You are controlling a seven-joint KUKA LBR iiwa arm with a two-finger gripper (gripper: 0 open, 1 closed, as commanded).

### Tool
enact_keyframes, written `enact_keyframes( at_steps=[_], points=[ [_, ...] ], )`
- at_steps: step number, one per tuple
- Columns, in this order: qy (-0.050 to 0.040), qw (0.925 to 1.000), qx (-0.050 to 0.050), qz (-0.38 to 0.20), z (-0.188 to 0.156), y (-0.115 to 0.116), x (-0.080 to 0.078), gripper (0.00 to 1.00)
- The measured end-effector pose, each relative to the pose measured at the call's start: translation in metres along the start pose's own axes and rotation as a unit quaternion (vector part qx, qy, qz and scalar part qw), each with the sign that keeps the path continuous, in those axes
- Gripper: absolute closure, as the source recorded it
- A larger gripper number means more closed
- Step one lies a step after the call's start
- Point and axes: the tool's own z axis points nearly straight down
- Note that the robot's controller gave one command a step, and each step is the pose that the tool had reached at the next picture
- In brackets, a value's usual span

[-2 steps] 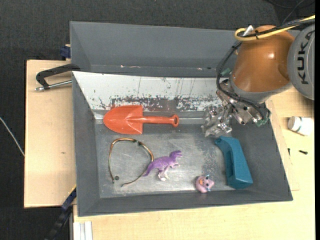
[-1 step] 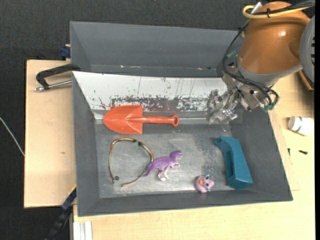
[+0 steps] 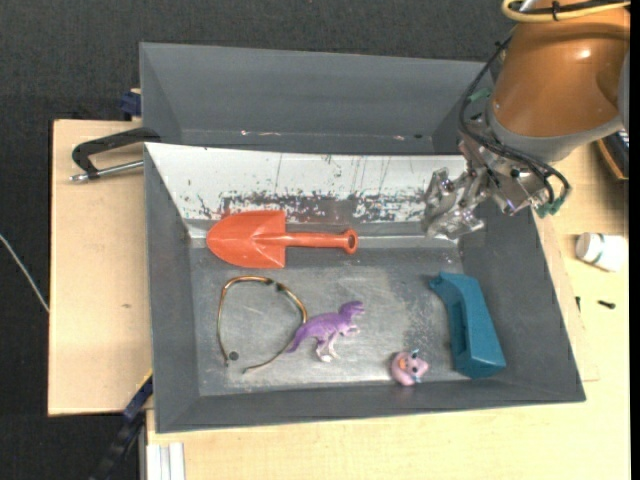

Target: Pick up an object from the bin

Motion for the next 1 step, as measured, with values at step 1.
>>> enact_keyframes(
  at_steps=[1],
  points=[
    [0.0060,0.9967,-0.003,0.081,0.1002,0.0493,-0.0084,0.00]
  ],
)
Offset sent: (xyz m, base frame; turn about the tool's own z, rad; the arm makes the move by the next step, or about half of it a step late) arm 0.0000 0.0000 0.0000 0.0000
